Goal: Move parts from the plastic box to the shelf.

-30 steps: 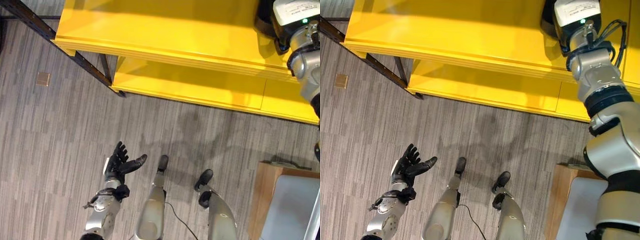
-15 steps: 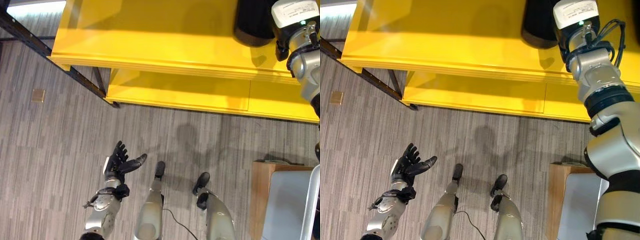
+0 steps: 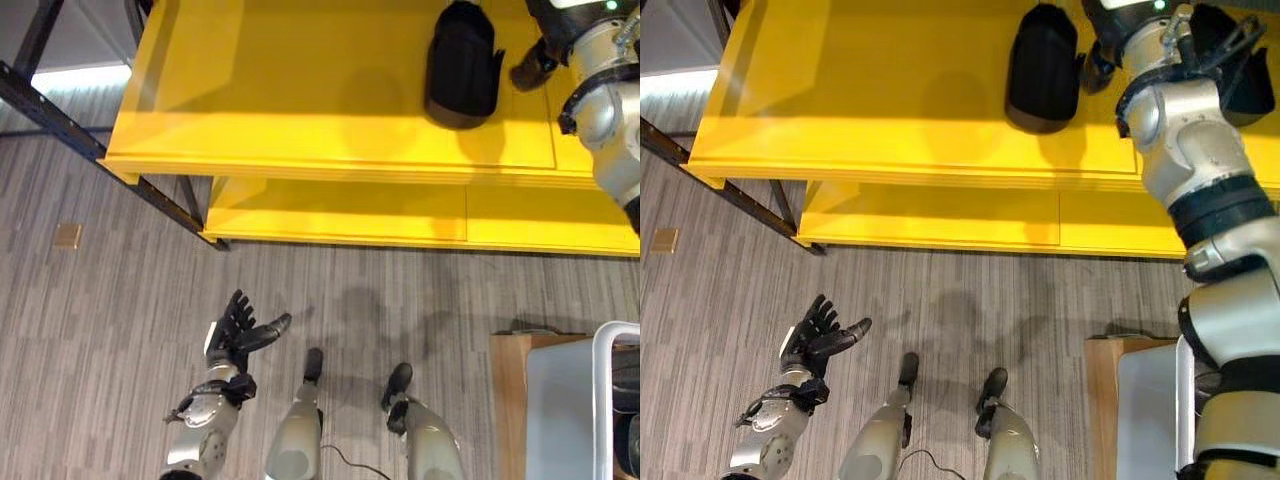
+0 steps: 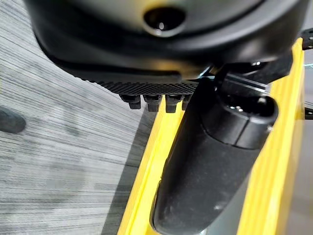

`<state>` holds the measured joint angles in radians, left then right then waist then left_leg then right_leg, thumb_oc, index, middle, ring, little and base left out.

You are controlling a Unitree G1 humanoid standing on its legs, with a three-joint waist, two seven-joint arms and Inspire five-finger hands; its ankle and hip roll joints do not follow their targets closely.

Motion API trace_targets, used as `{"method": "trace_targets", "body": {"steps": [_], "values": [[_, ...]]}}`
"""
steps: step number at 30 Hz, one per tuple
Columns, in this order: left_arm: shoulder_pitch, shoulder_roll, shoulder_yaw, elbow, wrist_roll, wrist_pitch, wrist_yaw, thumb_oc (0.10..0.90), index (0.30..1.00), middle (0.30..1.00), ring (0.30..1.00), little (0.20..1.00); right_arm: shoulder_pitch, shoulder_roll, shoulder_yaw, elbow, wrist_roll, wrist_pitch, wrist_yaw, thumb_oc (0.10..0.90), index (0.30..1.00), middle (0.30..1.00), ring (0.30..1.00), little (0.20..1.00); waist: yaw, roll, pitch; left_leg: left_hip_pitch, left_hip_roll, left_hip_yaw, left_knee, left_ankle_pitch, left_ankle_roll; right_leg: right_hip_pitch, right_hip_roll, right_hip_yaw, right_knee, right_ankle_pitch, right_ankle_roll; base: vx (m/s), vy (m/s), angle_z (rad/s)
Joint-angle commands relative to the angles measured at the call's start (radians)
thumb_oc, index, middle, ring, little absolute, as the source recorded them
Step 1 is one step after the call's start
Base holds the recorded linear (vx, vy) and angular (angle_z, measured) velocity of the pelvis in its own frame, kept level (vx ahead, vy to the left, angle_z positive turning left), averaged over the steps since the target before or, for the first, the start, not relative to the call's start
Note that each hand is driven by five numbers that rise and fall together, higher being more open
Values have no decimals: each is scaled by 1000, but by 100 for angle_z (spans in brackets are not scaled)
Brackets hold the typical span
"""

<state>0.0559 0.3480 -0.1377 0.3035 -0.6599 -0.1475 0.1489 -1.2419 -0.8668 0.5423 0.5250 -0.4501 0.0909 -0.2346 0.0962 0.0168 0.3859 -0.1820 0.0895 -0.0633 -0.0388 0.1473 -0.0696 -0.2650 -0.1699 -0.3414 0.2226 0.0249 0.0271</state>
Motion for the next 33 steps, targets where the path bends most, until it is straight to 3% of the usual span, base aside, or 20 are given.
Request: {"method": "trace_targets", "body": {"steps": [1,4,7,8,13,21,22,25,26,28,29,30,33], "values": [[48,18,4,-49,28,-33,2,900,1000,1000,1000,1000,42,8,-47,-60,65,-20,-103,900,1000,1000,1000,1000,-14,-51,-149,130,61,31,11,-178,-11,63,-120,37,-91,68,143,29,135,-21],[88,-12,15,-61,50,-17,-10,900,1000,1000,1000,1000,336,112,-238,-265,124,-81,-83,900,1000,1000,1000,1000,-27,-55,-178,165,38,49,17,-211,7,97,-139,46,-125,90,160,36,134,-16],[108,-31,19,-70,68,-7,-16,900,1000,1000,1000,1000,511,217,-328,-369,209,-130,-68,900,1000,1000,1000,1000,-34,-58,-198,191,18,60,14,-228,19,120,-153,50,-142,103,173,34,117,-21],[116,-45,26,-74,83,0,-15,900,1000,1000,1000,1000,630,289,-371,-429,300,-164,-42,900,1000,1000,1000,1000,-42,-61,-208,204,3,65,13,-238,29,132,-165,52,-149,111,181,24,156,-14],[126,-64,53,-99,103,4,-16,900,1000,1000,1000,1000,834,427,-415,-543,546,-234,40,900,1000,1000,1000,1000,-57,-73,-231,232,-42,84,15,-267,54,154,-198,67,-168,153,203,8,121,-9],[121,-52,93,-173,175,-28,-26,900,1000,1000,1000,1000,1050,496,-419,-664,568,-260,122,900,1000,1000,1000,1000,-80,-89,-239,274,-111,106,18,-299,94,163,-262,101,-171,232,231,0,145,-6],[93,-42,96,-175,222,-55,-13,900,1000,1000,1000,1000,1116,527,-409,-672,597,-269,147,900,1000,1000,1000,1000,-93,-94,-234,289,-132,122,15,-308,105,153,-283,110,-175,270,234,-13,106,-3],[82,-43,97,-177,220,-65,-8,900,1000,1000,1000,1000,1121,533,-402,-669,578,-271,142,900,1000,1000,1000,1000,-94,-94,-229,294,-135,135,19,-313,109,144,-290,104,-171,286,235,-22,72,-26],[68,-44,105,-181,209,-75,5,900,1000,1000,1000,1000,1118,543,-386,-664,572,-273,139,900,1000,1000,1000,1000,-90,-91,-219,299,-134,151,24,-318,111,132,-301,75,-159,293,235,-70,96,-42],[36,-54,113,-204,192,-95,27,900,1000,1000,1000,1000,1081,561,-335,-650,599,-279,139,900,1000,1000,1000,1000,-53,-65,-182,317,-116,223,45,-333,109,152,-369,-147,-102,264,230,-98,108,-118],[35,-54,113,-204,192,-95,27,900,1000,1000,1000,1000,1081,561,-335,-650,599,-279,139,900,1000,1000,1000,1000,-54,-65,-181,318,-115,222,45,-333,109,154,-368,-149,-103,264,230,-71,50,-128],[35,-60,111,-231,182,-104,31,900,1000,1000,1000,1000,1046,567,-303,-648,607,-276,141,900,1000,1000,1000,1000,-22,-52,-185,324,-99,272,50,-347,110,179,-413,-259,-60,251,231,-19,19,-61],[37,-57,101,-255,168,-104,28,900,1000,1000,1000,1000,1038,565,-300,-646,619,-272,141,900,1000,1000,1000,1000,-25,-54,-190,320,-85,296,60,-357,104,171,-402,-195,-25,239,231,-28,-89,-58]]}}
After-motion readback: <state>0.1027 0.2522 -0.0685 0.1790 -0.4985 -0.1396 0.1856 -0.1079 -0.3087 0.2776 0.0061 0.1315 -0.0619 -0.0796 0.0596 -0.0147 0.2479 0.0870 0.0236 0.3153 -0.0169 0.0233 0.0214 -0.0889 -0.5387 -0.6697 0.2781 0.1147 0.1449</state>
